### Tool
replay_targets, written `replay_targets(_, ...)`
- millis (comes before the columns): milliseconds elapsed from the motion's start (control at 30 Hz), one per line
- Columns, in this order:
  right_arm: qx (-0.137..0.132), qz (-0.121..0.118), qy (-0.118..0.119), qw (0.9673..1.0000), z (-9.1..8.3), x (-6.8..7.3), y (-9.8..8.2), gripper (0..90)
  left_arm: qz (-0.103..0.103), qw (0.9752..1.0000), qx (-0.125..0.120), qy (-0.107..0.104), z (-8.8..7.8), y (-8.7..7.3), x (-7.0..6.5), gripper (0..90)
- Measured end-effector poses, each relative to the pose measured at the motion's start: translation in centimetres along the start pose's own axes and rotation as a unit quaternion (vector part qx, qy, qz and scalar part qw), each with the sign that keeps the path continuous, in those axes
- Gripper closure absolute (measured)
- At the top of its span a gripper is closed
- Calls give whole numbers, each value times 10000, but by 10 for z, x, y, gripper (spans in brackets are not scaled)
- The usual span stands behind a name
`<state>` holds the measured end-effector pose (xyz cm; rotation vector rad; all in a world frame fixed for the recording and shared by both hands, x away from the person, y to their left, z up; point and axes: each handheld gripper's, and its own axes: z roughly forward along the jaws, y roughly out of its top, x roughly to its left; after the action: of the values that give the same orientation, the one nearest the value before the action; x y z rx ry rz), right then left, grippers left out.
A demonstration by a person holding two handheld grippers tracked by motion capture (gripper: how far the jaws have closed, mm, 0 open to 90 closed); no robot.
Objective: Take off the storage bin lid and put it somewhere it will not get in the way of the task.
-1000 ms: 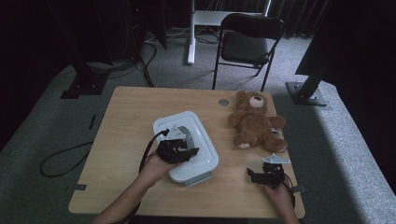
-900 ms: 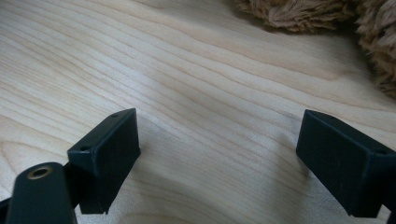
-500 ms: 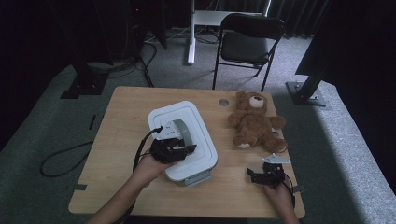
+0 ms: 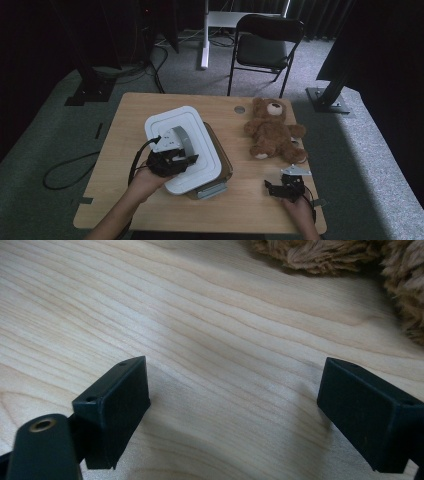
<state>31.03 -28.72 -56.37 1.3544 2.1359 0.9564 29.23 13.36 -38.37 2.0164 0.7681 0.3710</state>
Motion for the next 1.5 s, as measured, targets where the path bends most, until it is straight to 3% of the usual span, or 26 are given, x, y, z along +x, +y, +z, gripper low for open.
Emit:
replay_targets(933, 1, 8, -5, 10000, 0, 0, 0, 125, -177, 9992, 39, 358, -49, -40, 30, 667)
replay_targets(1300, 2, 23, -22, 10000, 0, 0, 0, 125, -274, 9982, 101, 529, -74, -64, 47, 666)
replay_targets(1500, 3, 24, -23, 10000, 0, 0, 0, 125, -300, 9983, 55, 499, -80, -79, 53, 666)
